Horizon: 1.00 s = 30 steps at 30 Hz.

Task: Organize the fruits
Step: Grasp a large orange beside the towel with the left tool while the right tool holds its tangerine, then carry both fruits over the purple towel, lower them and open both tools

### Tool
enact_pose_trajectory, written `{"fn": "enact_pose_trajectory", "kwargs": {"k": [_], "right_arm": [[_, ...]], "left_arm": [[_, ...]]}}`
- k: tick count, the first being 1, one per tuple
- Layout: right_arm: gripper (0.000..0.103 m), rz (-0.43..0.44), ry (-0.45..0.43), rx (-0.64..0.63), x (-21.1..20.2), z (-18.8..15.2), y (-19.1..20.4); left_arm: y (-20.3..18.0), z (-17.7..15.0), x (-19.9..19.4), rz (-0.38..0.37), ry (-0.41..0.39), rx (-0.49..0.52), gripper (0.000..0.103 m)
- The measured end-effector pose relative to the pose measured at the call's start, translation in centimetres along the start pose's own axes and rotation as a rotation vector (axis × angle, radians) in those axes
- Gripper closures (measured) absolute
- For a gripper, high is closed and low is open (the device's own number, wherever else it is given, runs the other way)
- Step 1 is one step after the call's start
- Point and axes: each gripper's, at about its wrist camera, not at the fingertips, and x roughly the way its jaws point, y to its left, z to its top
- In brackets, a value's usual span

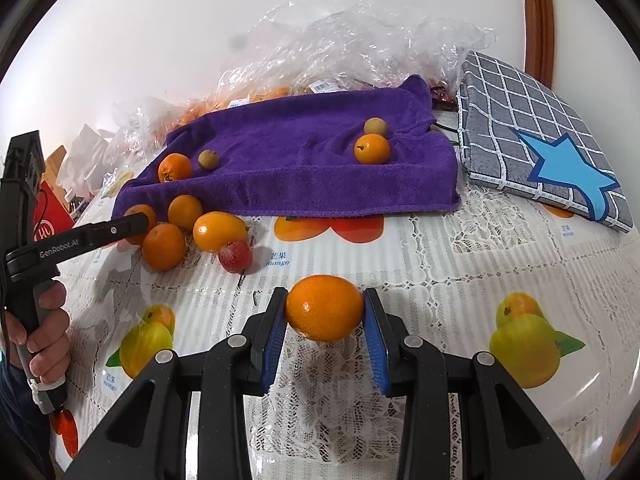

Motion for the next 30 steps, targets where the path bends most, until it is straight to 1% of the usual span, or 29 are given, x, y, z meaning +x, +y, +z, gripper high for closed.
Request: {"fn": "enact_pose_trajectory", "kwargs": {"k": [4, 8, 13, 17, 24, 30], "right_arm": [[0.066, -0.008, -0.010, -0.005, -0.3, 0.3, 0.0], [0.066, -0.016, -0.034, -0.003, -1.0, 1.3, -0.4], [0.066, -0.028, -0.075, 0.002, -1.6, 3.6, -1.1], [0.066, -0.022, -0.112, 0.006, -1.6, 5.9, -1.5], [0.066, -0.028, -0.145, -0.007, -0.4, 9.3, -1.9], [0.066, -0.058, -0.120, 0.003, 2.1, 11.2, -3.6]], "left_arm": [[0.3, 0.4, -0.7, -0.001, -0.033, -0.017, 0.064], [0.8, 1.1, -1.2, 0.005, -0.056, -0.038, 0.064], [1.1, 2.3, -1.6, 0.006, -0.068, -0.061, 0.064], [1.1, 4.0, -1.5, 0.011, -0.075, -0.061, 0.064], [0.8, 7.4, -0.4, 0.022, -0.083, -0.045, 0.064], [0.6, 9.9, 1.9, 0.048, -0.081, -0.021, 0.064]]}}
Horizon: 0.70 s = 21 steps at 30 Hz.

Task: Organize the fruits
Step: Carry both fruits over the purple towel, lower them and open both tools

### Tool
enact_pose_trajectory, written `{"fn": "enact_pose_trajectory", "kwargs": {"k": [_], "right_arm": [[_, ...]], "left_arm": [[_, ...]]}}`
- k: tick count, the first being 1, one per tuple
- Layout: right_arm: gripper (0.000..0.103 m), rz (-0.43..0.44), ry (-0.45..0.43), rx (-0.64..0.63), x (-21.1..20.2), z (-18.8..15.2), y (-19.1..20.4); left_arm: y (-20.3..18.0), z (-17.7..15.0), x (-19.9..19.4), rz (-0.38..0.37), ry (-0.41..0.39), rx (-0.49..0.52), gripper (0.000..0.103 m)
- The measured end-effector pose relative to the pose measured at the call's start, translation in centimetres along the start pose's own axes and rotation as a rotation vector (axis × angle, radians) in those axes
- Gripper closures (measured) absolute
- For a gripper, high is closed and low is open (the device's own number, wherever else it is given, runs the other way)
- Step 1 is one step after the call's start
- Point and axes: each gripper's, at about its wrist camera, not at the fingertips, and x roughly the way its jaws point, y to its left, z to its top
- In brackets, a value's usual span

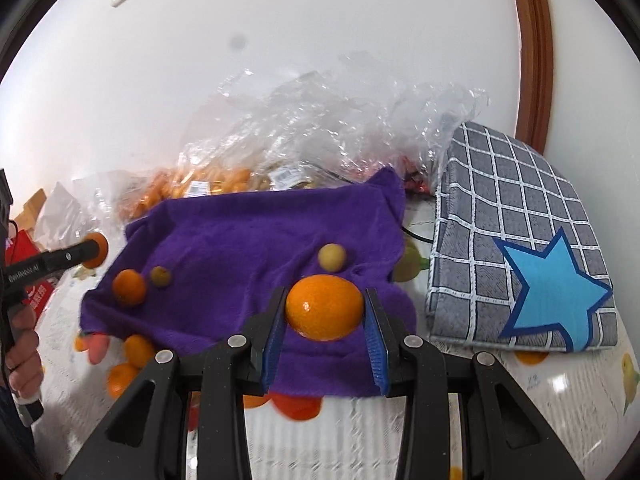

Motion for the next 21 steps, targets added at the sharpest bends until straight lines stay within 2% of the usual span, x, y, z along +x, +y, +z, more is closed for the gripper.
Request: {"fn": "enact_pose_trajectory", "kwargs": {"k": [8, 15, 21], "right_arm": [[0.066, 0.011, 0.048, 0.015, 2.6, -0.5, -1.2], [0.066, 0.016, 0.077, -0.001, 3.8, -1.2, -0.9], [0.066, 0.009, 0.095, -0.013, 4.4, -1.6, -0.7]], "left_arm": [[0.7, 1.5, 4.4, 0.033, 0.050, -0.043, 0.064], [1.1, 1.4, 7.2, 0.104, 0.105, -0.041, 0.064], [1.0, 1.4, 7.9, 0.091, 0.120, -0.035, 0.064]]}}
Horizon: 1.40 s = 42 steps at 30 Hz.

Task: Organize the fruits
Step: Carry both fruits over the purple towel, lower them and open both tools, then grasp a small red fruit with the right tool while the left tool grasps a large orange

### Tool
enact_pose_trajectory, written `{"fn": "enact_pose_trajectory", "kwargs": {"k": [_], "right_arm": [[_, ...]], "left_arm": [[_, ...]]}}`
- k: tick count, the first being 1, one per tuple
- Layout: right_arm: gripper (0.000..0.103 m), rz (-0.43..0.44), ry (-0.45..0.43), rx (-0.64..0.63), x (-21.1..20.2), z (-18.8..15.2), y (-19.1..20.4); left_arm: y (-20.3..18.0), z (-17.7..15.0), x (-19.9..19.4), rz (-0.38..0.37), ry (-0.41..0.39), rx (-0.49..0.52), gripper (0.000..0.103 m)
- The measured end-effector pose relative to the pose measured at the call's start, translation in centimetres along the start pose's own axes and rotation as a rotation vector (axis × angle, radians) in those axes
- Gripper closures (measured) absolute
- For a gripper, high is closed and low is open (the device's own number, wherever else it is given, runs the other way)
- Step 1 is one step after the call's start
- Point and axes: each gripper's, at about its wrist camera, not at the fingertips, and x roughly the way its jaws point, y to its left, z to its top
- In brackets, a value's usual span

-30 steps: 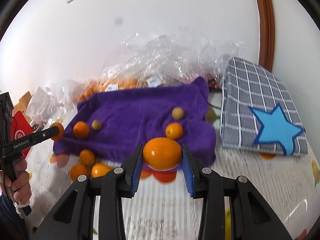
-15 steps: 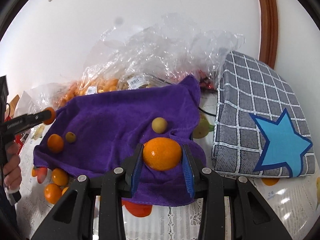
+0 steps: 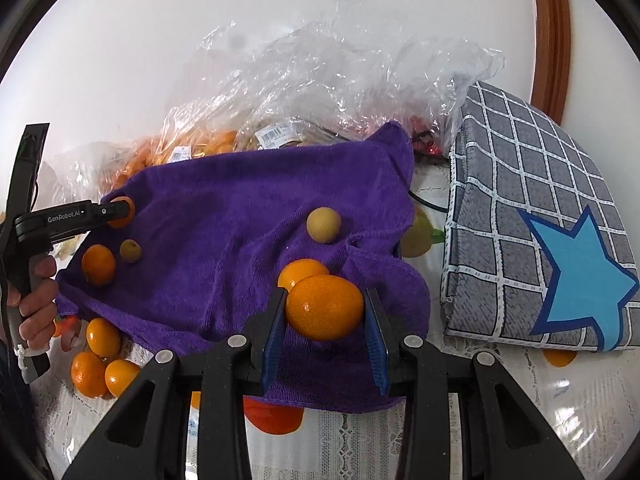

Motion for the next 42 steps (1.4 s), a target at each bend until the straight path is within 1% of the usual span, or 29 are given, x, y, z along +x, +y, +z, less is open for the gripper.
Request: {"fn": "enact_pose_trajectory", "kwargs": {"k": [10, 18, 20, 21, 22, 26, 30, 32, 36, 42], "right_arm": [[0.066, 0.000, 0.014, -0.004, 0.4, -0.1, 0.1], [0.066, 0.002, 0.011, -0.010, 0.3, -0.2, 0.1], [0.066, 0.003, 0.012, -0.009, 0.3, -0.2, 0.1], [0.066, 0.003, 0.012, -0.010, 0.2, -0.2, 0.1], [0.065, 0.001, 0.013, -0.011, 0.2, -0.2, 0.1], [0.061, -0.017, 0.011, -0.002, -0.8, 0.0, 0.2], [0.046, -0.021, -0.040, 0.021, -3.3, 0.1, 0.2], [0.045, -0.023, -0.057, 0.029, -4.5, 0.1, 0.4], [0.044, -0.024, -0.078, 0.026, -6.5, 0.0, 1.3], [0.044, -0.067, -0.116, 0.016, -9.1, -0.7, 2.9]], "left_arm": [[-0.8, -0.4, 0.7, 0.022, 0.021, 0.026, 0.064], [-1.4, -0.5, 1.0, 0.059, 0.031, 0.047, 0.063], [-1.5, -0.6, 0.9, 0.069, 0.029, 0.050, 0.063], [-1.5, -0.6, 0.7, 0.077, 0.027, 0.049, 0.061], [-1.5, -0.6, 0.4, 0.081, 0.022, 0.049, 0.058], [-1.5, -0.6, -1.6, 0.074, -0.017, 0.044, 0.054], [-1.3, -0.9, -3.9, 0.060, -0.049, 0.045, 0.054], [-1.3, -1.3, -5.3, 0.057, -0.067, 0.050, 0.054], [-1.2, -2.5, -7.7, 0.047, -0.090, 0.054, 0.054], [-0.8, -5.4, -10.0, 0.029, -0.091, 0.046, 0.054]]}}
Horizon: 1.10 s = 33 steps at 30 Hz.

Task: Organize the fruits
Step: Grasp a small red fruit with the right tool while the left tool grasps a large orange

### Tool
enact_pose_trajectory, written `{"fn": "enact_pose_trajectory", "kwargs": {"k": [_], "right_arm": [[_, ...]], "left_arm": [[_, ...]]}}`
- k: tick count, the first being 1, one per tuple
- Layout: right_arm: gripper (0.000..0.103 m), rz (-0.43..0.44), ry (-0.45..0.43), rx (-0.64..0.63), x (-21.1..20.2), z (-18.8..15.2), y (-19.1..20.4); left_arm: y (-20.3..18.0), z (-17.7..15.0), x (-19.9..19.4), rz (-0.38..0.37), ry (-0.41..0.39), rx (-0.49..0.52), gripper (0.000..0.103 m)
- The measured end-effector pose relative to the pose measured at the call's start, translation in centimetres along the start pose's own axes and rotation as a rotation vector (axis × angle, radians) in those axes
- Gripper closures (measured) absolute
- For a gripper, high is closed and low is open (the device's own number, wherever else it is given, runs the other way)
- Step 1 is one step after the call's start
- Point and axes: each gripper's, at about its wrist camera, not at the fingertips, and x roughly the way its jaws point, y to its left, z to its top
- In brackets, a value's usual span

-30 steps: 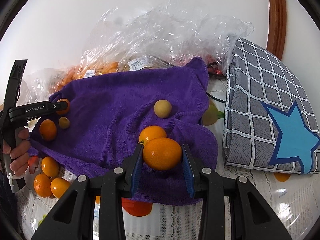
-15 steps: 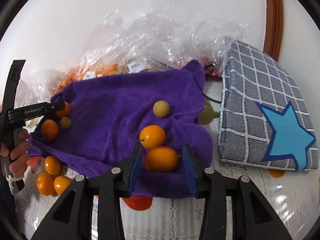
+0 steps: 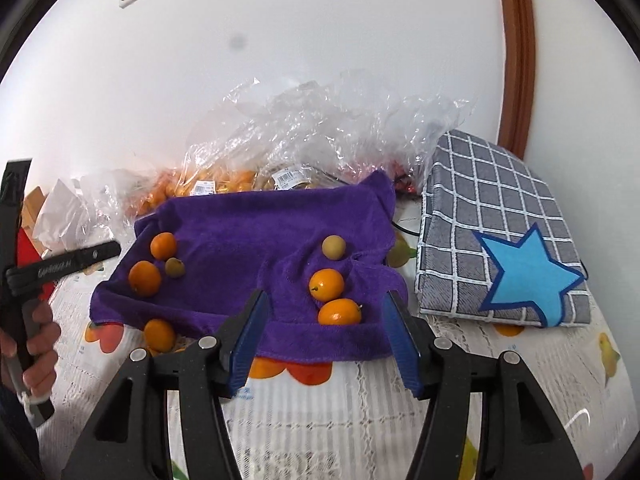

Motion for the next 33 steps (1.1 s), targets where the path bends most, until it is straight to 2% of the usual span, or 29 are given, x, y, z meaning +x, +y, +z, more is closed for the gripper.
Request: {"fn": "enact_pose_trajectory", "kwargs": {"k": [6, 12, 17, 24, 28, 33], "right_arm": [[0.044, -0.004, -0.015, 0.023, -2.0, -1.0, 0.5], [0.047, 0.040, 0.038, 0.019, -2.3, -2.3, 1.9], [0.055, 0.086, 0.100, -0.023, -1.0, -3.9, 4.1], [0.061, 0.165, 0.173, -0.066, 1.5, -6.0, 7.1], [0.064, 0.153, 0.203, -0.100, 3.1, -6.8, 8.3], [0.071, 0.152, 0.246, -0.078, 5.1, -6.9, 8.1]], "left_arm": [[1.1, -2.6, -1.9, -0.011, 0.010, 0.003, 0.054], [2.8, -5.0, -3.2, -0.011, 0.023, -0.004, 0.054], [4.1, -6.3, -3.6, 0.021, 0.030, 0.014, 0.054], [5.7, -7.0, -3.4, 0.008, 0.061, -0.010, 0.054], [6.0, -7.4, -2.9, -0.001, 0.077, -0.020, 0.054], [5.6, -7.5, -2.4, -0.024, 0.085, -0.012, 0.054]]}}
